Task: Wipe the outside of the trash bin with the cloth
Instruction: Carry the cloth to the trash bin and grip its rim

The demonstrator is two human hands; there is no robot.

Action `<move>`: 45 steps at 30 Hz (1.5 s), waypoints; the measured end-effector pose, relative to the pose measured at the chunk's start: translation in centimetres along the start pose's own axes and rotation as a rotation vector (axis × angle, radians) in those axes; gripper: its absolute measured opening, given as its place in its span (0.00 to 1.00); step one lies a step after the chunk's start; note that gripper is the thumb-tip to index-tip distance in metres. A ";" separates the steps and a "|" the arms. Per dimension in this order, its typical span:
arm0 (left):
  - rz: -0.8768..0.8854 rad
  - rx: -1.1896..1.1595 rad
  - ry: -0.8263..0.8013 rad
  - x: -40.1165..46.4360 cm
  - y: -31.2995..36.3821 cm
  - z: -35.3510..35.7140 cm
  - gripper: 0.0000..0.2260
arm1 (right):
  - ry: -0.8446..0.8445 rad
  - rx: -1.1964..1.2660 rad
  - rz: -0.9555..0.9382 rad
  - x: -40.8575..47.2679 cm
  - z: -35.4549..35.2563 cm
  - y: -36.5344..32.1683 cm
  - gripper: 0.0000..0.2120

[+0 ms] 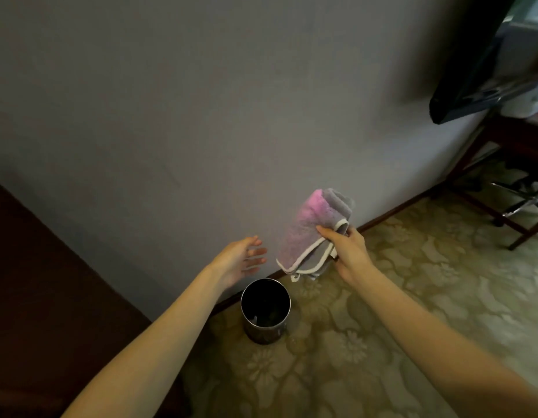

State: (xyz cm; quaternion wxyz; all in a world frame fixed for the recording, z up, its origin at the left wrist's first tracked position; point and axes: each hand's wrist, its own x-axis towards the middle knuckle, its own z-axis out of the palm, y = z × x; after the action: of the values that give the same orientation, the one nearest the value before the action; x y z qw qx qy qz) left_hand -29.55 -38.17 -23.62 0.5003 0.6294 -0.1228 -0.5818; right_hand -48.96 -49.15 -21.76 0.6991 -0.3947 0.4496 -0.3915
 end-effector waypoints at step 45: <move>0.300 0.556 0.416 37.4 -56.1 -9.7 0.10 | 0.226 -0.744 -0.016 19.0 -24.0 61.0 0.13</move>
State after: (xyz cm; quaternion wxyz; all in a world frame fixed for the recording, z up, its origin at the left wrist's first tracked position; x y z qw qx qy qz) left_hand -34.27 -34.67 -91.51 0.4043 0.8209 -0.2628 -0.3061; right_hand -54.25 -47.76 -89.84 0.4511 -0.5792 0.6321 -0.2480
